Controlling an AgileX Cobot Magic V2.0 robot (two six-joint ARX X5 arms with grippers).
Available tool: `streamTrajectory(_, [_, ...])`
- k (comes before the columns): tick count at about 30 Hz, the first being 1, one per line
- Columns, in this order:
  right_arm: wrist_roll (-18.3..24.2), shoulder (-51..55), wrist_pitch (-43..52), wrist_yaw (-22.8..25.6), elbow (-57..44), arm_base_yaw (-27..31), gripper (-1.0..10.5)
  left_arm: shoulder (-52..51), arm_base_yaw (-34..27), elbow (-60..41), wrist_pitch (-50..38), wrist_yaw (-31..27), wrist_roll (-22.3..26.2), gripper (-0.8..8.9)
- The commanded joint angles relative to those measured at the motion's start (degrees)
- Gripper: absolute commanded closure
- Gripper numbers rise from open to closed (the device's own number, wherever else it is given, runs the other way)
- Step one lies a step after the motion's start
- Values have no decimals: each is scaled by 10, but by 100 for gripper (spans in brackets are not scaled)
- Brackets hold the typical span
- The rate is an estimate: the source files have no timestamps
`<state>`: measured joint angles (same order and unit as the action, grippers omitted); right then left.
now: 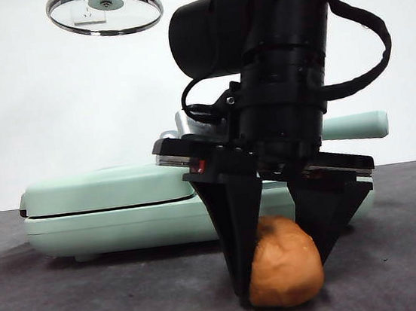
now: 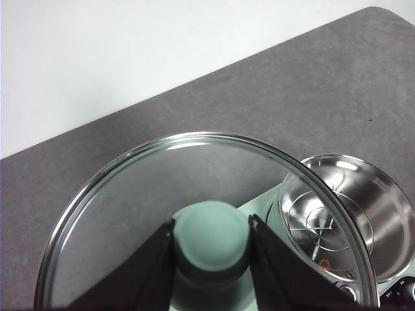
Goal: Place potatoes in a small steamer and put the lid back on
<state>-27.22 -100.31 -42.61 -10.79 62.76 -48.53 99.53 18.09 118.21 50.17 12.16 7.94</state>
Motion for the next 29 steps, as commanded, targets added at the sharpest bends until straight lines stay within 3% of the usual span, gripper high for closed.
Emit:
streamTrajectory(1, [10, -16, 16, -12, 14, -7, 755, -1, 2, 21, -15, 3, 0, 768])
streamTrajectory(5, [15, -6, -34, -12, 51, -3, 755, -1, 2, 21, -16, 3, 0, 768])
streamTrajectory(15, [89, -3, -200, 4, 244, 23, 755, -1, 1, 21, -5, 3, 2, 768])
streamTrajectory(29, [129, -63, -241, 2, 477, 192, 755, -1, 1, 20, -4, 3, 2, 768])
